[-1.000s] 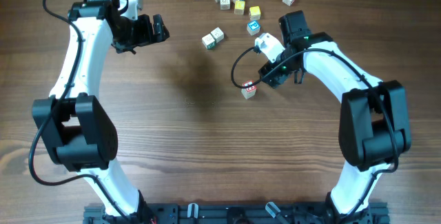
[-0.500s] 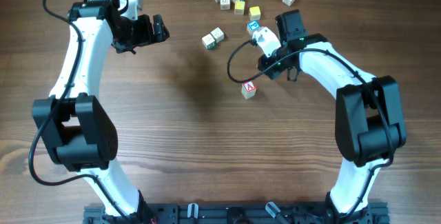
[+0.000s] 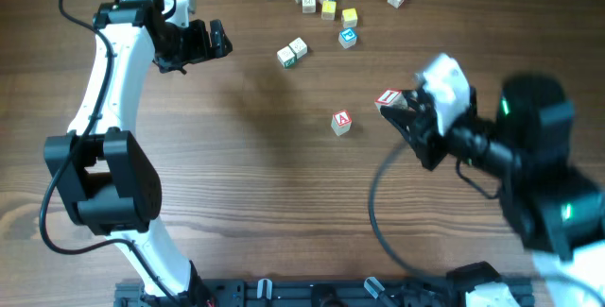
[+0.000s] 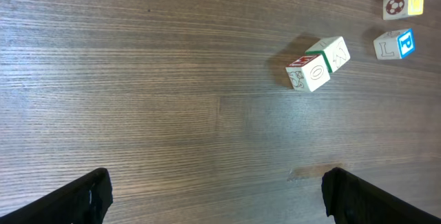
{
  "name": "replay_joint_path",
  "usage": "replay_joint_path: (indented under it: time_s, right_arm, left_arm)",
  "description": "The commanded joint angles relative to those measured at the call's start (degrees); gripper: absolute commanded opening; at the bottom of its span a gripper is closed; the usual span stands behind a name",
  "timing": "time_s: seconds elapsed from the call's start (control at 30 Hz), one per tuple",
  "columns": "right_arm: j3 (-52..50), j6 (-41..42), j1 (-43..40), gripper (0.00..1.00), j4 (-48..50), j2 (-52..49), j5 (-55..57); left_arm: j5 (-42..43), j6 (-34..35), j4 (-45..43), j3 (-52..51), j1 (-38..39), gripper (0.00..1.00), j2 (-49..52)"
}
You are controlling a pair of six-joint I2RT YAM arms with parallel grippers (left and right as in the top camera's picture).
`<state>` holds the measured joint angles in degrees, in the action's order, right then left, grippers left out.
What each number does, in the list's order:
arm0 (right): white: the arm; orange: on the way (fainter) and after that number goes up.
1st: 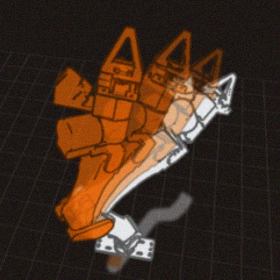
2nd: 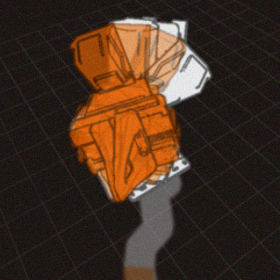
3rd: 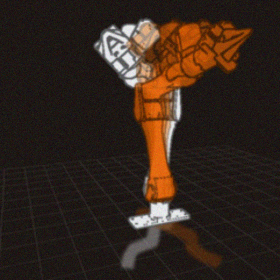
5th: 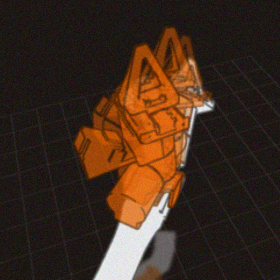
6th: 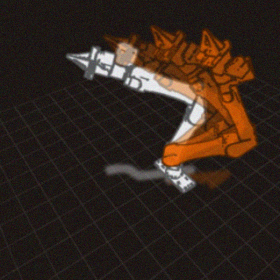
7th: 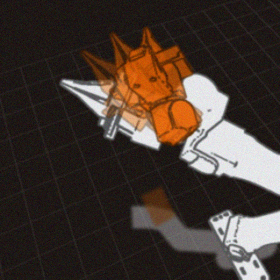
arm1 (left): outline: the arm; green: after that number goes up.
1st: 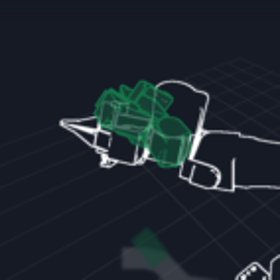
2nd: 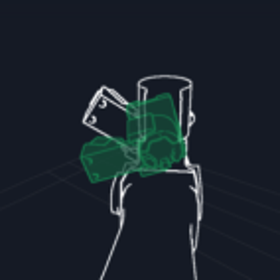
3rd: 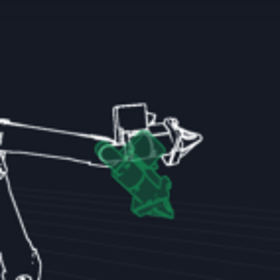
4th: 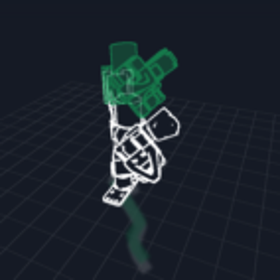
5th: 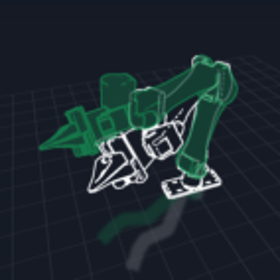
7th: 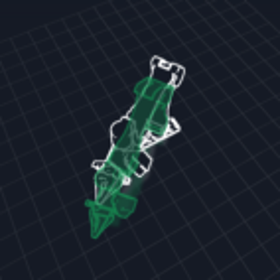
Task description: Form a tower
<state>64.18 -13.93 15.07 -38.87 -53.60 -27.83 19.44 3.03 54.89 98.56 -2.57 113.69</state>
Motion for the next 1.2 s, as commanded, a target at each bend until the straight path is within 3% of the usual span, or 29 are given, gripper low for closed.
replay_joint_path:
  time_s: [0.0, 0.07, 0.13, 0.27, 0.43, 0.5, 0.8, 0.93, 1.07, 1.17]
  right_arm:
    - [-21.07, 10.25, -0.15, 0.15, 17.88, 8.83, 4.94]
    - [-35.06, 16.22, -0.13, 0.15, 41.55, 8.11, 4.94]
    - [-43.3, 20.0, -0.13, 0.15, 62.99, 0.0, 4.94]
    - [-44.0, 18.01, -0.02, 0.15, 85.37, -23.87, 2.45]
    - [-44.0, 23.5, -0.02, 0.14, 110.12, -43.65, -8.31]
    - [-44.0, 22.82, -0.02, 0.14, 113.94, -47.25, -11.26]
    - [-43.93, 12.46, -0.02, 0.05, 113.0, -48.19, -13.03]
    - [-43.74, 12.7, -0.02, 0.04, 115.01, -48.19, -13.53]
    - [-41.16, 18.18, -0.02, 0.05, 131.62, -48.06, -15.23]
    - [-36.5, 20.61, 0.09, 0.05, 133.74, -47.54, -12.59]
  left_arm:
    - [0.02, -1.14, -0.22, -0.11, 0.11, 1.0, 0.44]
    - [0.02, -1.14, -0.22, -0.11, 0.11, 1.0, 0.44]
    - [0.02, -1.14, -0.22, -0.11, 0.11, 1.0, 0.44]
    - [0.02, -1.14, -0.22, -0.11, 0.11, 1.0, 0.44]
    - [0.02, -1.14, -0.22, -0.11, 0.11, 1.0, 0.44]
    - [0.02, -1.14, -0.22, -0.11, 0.11, 1.0, 0.44]
    - [0.02, -1.14, -0.2, -0.11, 0.11, 1.0, 0.44]
    - [0.02, -1.14, -0.2, -0.11, 0.09, 1.0, 0.44]
    - [0.02, -1.14, -0.22, -0.11, 0.11, 1.0, 0.44]
    - [0.02, -1.14, -0.2, -0.11, 0.11, 1.0, 0.44]
